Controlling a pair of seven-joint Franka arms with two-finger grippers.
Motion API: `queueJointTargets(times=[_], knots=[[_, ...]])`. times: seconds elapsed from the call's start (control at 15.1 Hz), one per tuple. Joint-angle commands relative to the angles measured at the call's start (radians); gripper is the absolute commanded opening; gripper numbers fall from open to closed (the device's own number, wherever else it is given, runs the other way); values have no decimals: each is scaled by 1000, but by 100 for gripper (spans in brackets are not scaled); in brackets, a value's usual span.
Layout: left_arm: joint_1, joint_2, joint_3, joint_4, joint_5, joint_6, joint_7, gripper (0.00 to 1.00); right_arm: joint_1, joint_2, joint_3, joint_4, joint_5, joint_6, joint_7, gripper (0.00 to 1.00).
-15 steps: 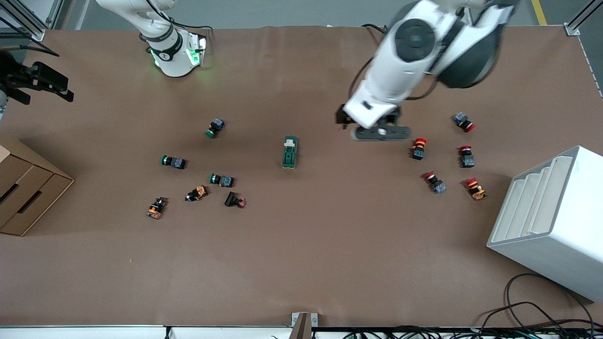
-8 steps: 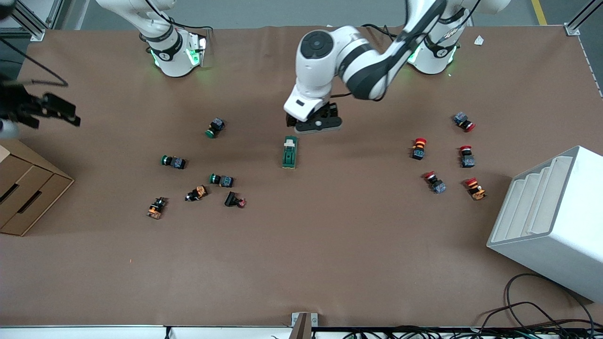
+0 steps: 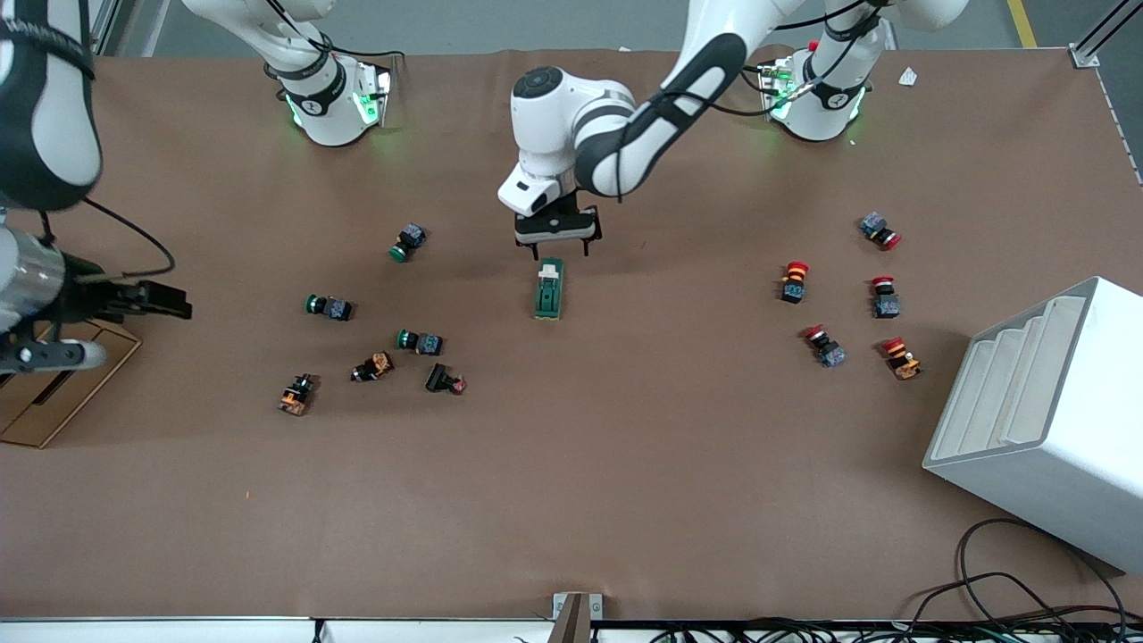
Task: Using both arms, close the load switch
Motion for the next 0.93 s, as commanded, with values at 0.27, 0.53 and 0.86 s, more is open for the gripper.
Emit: queueJointTargets(times=[0.27, 0.53, 0.86], knots=[[-122, 56, 7, -27, 370, -37, -359, 97, 119, 37, 16, -21, 115, 8, 381, 100], [-160, 103, 7, -42, 582, -109, -564, 98, 228, 46, 16, -87, 157, 110, 604, 100], [-187, 113, 7, -50, 702, -188, -647, 98, 346, 50, 16, -218, 232, 323, 783, 100]])
